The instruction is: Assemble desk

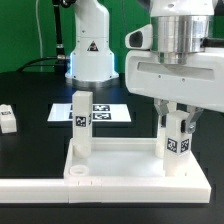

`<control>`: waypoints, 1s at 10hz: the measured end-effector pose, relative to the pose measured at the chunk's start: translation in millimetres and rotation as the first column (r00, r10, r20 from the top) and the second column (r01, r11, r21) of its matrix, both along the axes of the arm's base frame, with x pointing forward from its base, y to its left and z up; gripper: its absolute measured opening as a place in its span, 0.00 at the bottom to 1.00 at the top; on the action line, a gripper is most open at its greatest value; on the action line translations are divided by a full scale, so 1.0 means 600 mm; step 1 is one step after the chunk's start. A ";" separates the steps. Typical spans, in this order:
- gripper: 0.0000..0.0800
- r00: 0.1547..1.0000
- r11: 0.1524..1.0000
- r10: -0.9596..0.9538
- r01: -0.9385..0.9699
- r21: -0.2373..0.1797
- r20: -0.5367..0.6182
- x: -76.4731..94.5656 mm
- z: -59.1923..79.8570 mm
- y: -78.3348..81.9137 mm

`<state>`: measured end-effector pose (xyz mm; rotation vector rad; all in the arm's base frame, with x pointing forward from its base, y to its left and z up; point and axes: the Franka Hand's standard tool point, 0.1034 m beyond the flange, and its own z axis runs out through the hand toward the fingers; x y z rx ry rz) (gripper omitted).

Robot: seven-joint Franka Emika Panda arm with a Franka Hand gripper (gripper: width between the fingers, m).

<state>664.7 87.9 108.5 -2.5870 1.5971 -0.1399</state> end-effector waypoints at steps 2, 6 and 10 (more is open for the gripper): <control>0.37 0.937 0.931 -0.348 0.349 0.109 -0.035 -0.007 -0.001 -0.005; 0.37 0.750 0.732 -0.651 0.661 0.163 -0.121 -0.009 -0.002 0.001; 0.60 0.877 0.869 -0.476 0.481 0.120 -0.063 -0.006 -0.005 0.004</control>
Offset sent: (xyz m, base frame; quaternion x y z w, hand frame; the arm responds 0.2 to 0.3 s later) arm 0.0083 0.0053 -0.0007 0.0144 -0.0519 0.2974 0.9532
